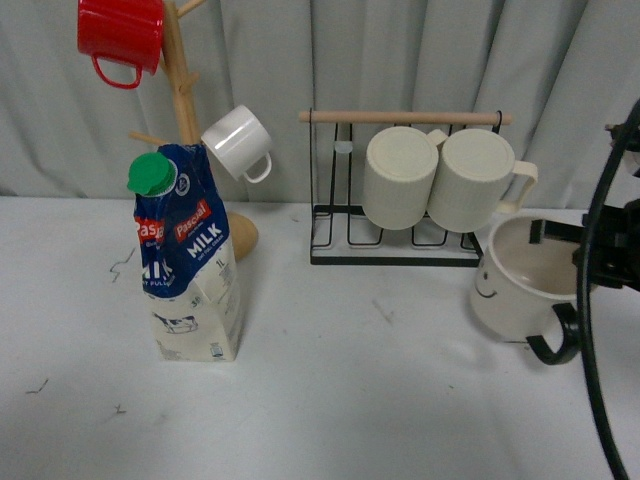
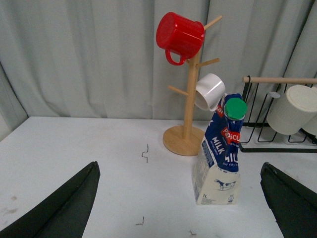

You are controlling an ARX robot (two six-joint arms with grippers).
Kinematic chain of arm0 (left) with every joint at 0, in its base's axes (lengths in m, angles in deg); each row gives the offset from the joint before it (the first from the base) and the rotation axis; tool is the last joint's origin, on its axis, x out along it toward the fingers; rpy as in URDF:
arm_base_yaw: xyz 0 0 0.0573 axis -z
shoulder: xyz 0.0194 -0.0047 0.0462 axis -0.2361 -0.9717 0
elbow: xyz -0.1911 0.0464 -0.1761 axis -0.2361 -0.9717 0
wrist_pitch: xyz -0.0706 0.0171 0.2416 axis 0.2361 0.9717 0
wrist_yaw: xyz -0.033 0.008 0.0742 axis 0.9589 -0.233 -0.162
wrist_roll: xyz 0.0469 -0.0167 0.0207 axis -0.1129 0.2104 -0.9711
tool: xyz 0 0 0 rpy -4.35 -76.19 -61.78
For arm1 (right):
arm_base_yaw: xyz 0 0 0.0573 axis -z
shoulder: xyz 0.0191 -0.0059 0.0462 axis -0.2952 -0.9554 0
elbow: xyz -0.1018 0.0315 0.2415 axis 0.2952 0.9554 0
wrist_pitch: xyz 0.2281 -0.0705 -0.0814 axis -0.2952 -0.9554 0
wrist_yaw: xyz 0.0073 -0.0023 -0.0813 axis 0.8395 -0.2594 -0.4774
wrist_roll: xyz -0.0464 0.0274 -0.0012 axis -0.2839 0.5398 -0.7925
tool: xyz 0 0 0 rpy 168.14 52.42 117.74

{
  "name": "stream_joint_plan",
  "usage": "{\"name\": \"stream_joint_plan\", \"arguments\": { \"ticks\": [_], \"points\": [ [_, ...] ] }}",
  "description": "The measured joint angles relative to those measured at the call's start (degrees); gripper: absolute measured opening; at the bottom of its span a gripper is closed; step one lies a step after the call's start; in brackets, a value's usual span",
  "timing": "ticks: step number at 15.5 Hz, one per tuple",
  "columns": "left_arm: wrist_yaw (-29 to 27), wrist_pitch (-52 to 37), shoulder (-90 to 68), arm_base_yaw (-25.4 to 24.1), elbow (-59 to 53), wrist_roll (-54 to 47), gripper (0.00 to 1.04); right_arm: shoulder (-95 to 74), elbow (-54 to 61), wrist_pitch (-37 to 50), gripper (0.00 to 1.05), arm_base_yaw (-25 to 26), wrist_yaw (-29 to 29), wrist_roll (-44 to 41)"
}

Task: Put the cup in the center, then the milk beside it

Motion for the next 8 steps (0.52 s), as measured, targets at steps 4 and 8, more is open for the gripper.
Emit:
{"name": "stream_joint_plan", "arguments": {
  "ticks": [4, 8],
  "points": [
    [-0.02, -0.02, 0.0, 0.0, 0.0, 0.0, 0.98, -1.31, -3.63, -4.83, 0.03, -5.35, -0.68, 3.23],
    [-0.02, 0.0, 0.0, 0.0, 0.0, 0.0, 0.98, -6.25, -8.61, -9.73, 0.03, -8.61, -1.14, 7.76]
  ]
}}
